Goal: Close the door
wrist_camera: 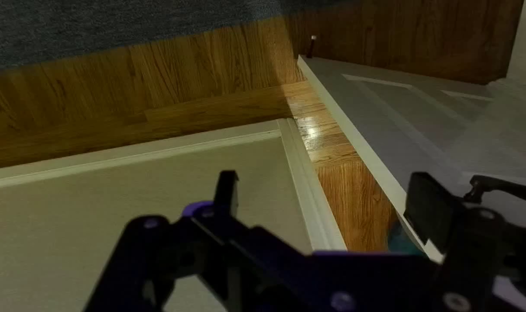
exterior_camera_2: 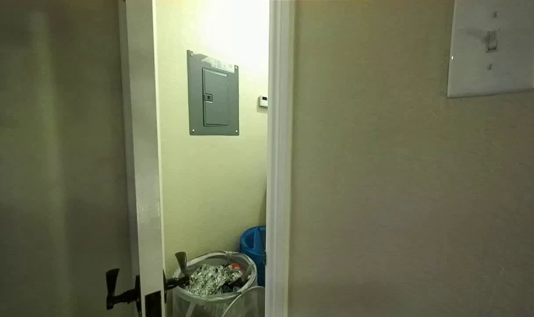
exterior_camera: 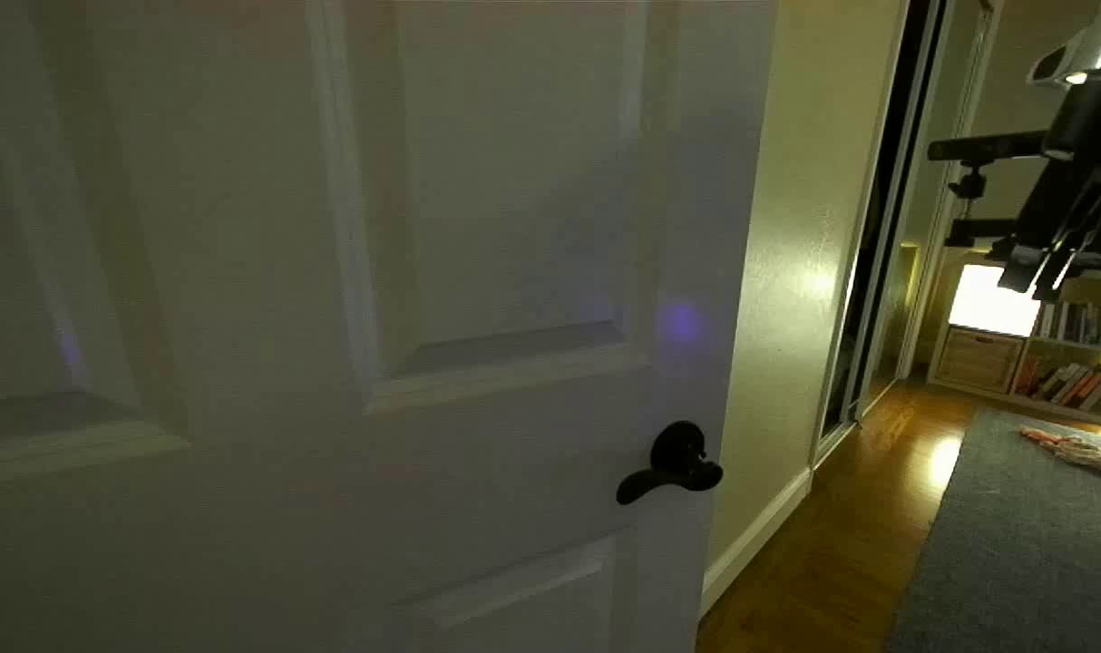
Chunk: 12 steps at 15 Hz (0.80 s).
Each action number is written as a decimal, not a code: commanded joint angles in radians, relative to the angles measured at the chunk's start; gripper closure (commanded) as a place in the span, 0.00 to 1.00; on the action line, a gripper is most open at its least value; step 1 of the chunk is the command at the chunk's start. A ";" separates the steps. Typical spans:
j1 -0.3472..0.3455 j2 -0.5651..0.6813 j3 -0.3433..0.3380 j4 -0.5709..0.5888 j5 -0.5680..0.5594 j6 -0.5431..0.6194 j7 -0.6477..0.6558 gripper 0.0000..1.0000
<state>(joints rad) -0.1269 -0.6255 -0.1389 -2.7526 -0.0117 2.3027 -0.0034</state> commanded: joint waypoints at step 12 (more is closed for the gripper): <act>0.082 0.064 0.067 0.031 0.076 -0.001 0.015 0.00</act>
<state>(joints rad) -0.0932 -0.6060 -0.0992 -2.7486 0.0183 2.3014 -0.0030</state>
